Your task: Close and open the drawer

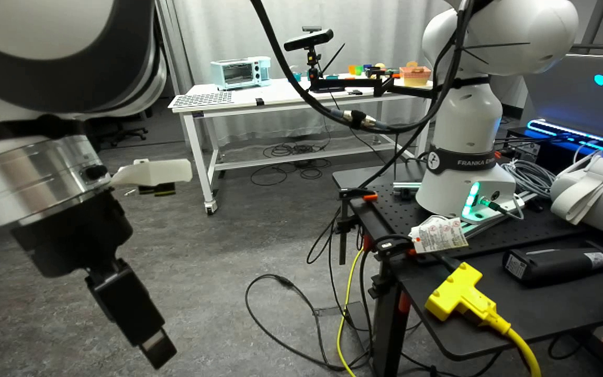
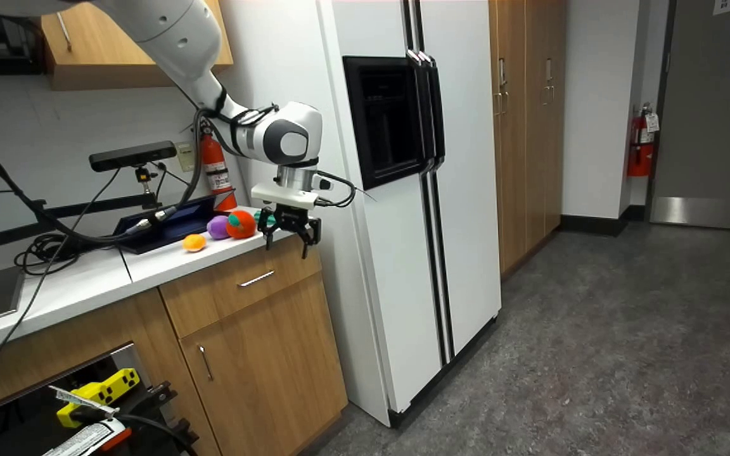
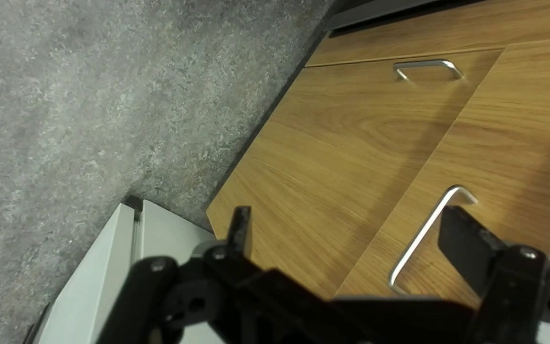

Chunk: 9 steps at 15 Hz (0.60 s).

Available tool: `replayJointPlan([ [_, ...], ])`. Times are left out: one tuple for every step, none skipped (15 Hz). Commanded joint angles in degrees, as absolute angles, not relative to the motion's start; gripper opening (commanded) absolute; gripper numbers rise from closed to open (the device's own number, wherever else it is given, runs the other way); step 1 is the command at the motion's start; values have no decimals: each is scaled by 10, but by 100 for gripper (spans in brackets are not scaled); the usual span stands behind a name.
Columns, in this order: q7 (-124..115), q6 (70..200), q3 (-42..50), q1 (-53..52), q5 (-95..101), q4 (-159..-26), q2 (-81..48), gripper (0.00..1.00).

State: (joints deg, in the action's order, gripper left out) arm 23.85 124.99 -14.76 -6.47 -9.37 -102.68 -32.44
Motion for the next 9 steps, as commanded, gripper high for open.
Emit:
replayJointPlan([
  [247,1275,-160,-72,-98,-994,-367,100],
  [248,1284,-165,-72,-101,-989,-378,100],
  [248,1292,-170,-71,-104,-983,-388,100],
  [248,1303,-175,-70,-108,-977,-399,100],
  [248,1311,-180,-68,-113,-972,-408,100],
  [246,1321,-185,-67,-118,-966,-418,100],
  [245,1330,-189,-66,-123,-960,-428,100],
  [241,1341,-192,-67,-127,-956,-437,100],
  [240,1347,-196,-67,-131,-951,-445,100],
])
